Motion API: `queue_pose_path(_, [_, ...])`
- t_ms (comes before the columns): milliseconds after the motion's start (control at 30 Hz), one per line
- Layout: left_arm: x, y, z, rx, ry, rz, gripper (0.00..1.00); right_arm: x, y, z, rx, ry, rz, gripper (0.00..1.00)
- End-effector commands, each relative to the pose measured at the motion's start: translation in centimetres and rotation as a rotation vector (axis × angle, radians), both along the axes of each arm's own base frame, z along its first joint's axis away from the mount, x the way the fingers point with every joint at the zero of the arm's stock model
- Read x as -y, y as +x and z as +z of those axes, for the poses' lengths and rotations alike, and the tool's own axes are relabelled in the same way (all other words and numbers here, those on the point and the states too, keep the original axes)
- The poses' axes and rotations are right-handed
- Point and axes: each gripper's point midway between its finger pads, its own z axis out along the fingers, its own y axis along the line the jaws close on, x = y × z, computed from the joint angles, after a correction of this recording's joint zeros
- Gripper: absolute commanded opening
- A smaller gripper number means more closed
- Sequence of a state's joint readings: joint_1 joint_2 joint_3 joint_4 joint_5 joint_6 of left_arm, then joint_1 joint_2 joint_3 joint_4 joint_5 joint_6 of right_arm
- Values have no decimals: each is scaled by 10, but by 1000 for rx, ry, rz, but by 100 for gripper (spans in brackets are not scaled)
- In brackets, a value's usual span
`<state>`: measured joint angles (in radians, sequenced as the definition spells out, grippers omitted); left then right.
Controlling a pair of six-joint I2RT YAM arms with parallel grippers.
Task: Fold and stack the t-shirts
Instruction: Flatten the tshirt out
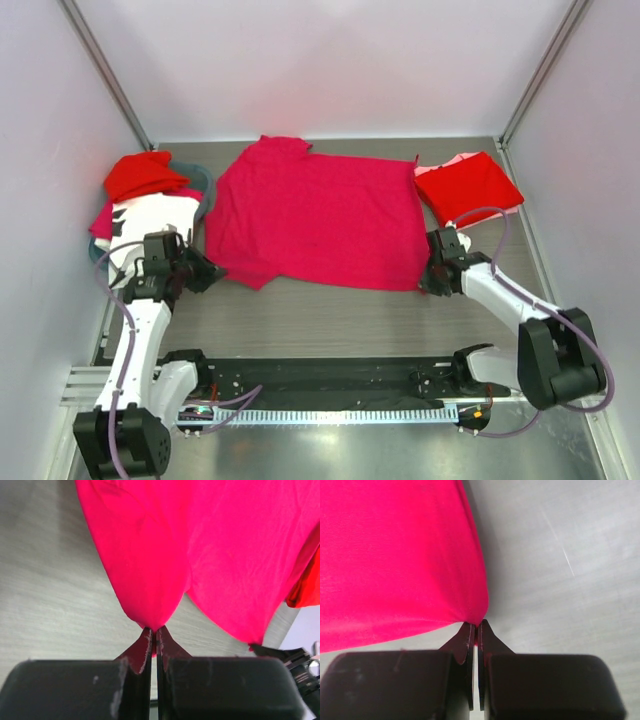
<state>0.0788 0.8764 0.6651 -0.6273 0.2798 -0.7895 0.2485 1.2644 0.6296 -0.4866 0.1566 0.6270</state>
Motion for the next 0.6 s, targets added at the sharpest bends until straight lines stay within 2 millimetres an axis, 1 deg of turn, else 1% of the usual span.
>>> queue_pose_path(0, [5,-20,-3,-46,-35,19,0,-5,-18,9,13,67,-40,1])
queue_pose_path(33, [6,-26,-1,-41,-50,37,0,-5,-22,10,14,75,-48,1])
queue_pose_path(67, [7,-32,-2,-49,-56,48,0,-5,-24,17,35,85,-57,1])
queue_pose_path(100, [6,-34,-2,-46,-61,65,0,-6,-31,17,22,95,-56,1])
queue_pose_path(200, [3,-43,-2,-33,-66,123,0,-12,-34,21,31,127,-60,1])
queue_pose_path(300, [2,-46,-4,-33,-74,148,0,-11,-34,20,17,118,-58,1])
queue_pose_path(400, [1,-39,-2,-32,-61,133,0,-12,-27,24,38,116,-54,1])
queue_pose_path(467, [-1,-33,1,-31,-42,124,0,-12,-18,30,54,109,-52,1])
queue_pose_path(500, [-3,-26,7,-26,-27,109,0,-13,-12,35,65,109,-45,1])
queue_pose_path(567, [-6,-17,14,-15,-1,104,0,-16,-5,36,56,104,-26,1])
